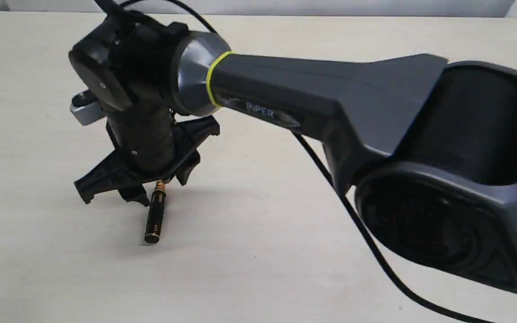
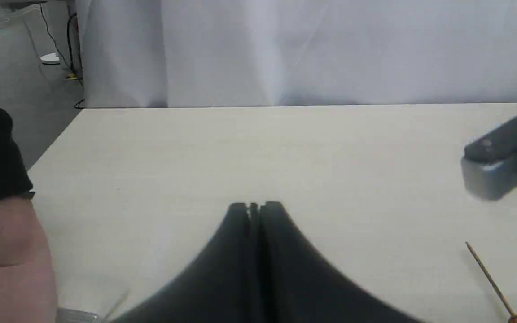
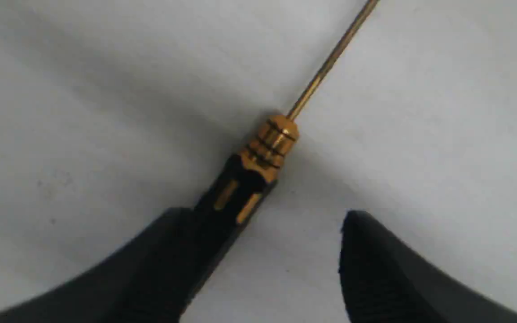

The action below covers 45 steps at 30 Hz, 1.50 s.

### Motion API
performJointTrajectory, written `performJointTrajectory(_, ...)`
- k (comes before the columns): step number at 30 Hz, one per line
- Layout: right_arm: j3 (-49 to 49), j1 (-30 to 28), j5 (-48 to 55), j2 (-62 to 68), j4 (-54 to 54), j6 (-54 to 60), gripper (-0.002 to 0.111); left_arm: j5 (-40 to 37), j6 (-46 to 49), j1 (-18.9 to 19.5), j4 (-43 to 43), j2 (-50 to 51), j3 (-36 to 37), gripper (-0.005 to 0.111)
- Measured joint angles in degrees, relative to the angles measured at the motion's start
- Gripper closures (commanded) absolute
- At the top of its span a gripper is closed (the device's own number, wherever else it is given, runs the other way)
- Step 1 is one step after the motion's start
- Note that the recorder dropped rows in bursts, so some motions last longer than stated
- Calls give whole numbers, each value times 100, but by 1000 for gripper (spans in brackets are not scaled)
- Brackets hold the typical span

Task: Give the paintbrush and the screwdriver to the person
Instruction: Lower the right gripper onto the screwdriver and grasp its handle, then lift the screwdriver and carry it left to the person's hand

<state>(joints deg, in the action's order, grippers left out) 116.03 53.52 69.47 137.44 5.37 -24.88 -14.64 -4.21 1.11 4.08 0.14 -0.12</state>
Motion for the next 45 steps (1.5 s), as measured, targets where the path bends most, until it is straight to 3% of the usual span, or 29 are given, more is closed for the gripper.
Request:
performJointTrajectory(8,47,0,-165,394,-323,-13,56,0,0,0,0,0,0,107)
performJointTrajectory(18,193,0,-71,469,-335,371,104,0,0,0,0,0,0,107)
performJointTrajectory(27,729,0,46,454,-262,688,104,0,0,0,0,0,0,107)
performJointTrajectory(40,1973,0,7,-973,-169,730,104,0,0,0,0,0,0,107)
performJointTrajectory(45,2017,0,-769,-920,-66,827,104,0,0,0,0,0,0,107)
